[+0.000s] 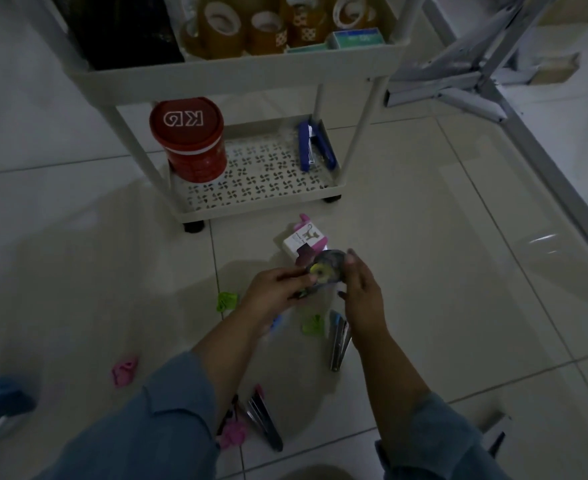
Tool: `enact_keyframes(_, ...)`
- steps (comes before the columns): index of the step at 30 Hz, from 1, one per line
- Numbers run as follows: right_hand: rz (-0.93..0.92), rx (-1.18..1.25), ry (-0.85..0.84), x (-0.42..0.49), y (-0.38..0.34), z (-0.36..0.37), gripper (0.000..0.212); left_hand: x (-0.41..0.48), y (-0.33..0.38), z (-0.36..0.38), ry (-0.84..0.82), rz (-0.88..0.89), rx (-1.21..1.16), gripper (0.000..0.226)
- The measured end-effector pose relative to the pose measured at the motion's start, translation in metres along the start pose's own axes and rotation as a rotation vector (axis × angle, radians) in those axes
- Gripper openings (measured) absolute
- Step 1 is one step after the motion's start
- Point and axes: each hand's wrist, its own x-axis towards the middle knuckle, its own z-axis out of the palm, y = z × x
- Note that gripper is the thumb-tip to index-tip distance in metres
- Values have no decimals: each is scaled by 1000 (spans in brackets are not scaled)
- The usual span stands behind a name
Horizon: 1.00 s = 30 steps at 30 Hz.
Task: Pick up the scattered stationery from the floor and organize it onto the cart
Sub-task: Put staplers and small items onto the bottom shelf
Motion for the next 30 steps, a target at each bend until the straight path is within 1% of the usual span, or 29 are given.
enact_keyframes(1,-15,-100,63,8,3,-6,50,5,6,0,32,7,-10,22)
enact_keyframes(3,-36,-473,163,25,12,-22,52,18,23,-1,90,56,7,32)
enact_keyframes(4,-10,-664,156,34,18,-32,54,25,33,-1,109,100,29,32)
enact_keyframes(5,38,-809,114,42,24,-41,57,32,43,0,117,143,41,29)
enact_keyframes(6,87,-907,60,50,29,-46,59,40,54,2,114,181,56,26)
enact_keyframes(8,136,-1015,-43,59,39,-51,64,57,73,6,138,242,106,16)
enact_keyframes(9,136,-1044,-76,60,44,-51,67,67,80,8,192,270,160,14)
enact_keyframes(11,120,-1067,-88,60,54,-47,70,87,92,9,299,326,312,30)
enact_keyframes(12,109,-1076,-72,60,57,-46,71,94,98,10,319,345,357,35)
enact_keyframes(13,101,-1087,-61,60,58,-46,71,100,104,11,332,370,401,35)
enact_keyframes(15,107,-1104,-67,60,59,-46,70,114,112,14,321,390,502,31)
enact_keyframes(17,109,-1109,-79,61,58,-46,71,129,117,14,321,381,558,32)
enact_keyframes(19,110,-1114,-94,61,57,-46,70,138,120,15,293,337,636,33)
enact_keyframes(21,113,-1114,-101,62,57,-46,71,143,123,14,230,293,715,21)
enact_keyframes(23,119,-1104,-101,62,57,-45,71,145,127,13,171,255,774,17)
enact_keyframes(24,120,-1098,-102,62,57,-45,71,145,128,11,148,237,796,20)
enact_keyframes(27,107,-1101,-84,60,58,-45,71,149,123,7,130,216,853,37)
enact_keyframes(30,86,-1113,-50,58,59,-44,70,148,115,11,117,259,940,38)
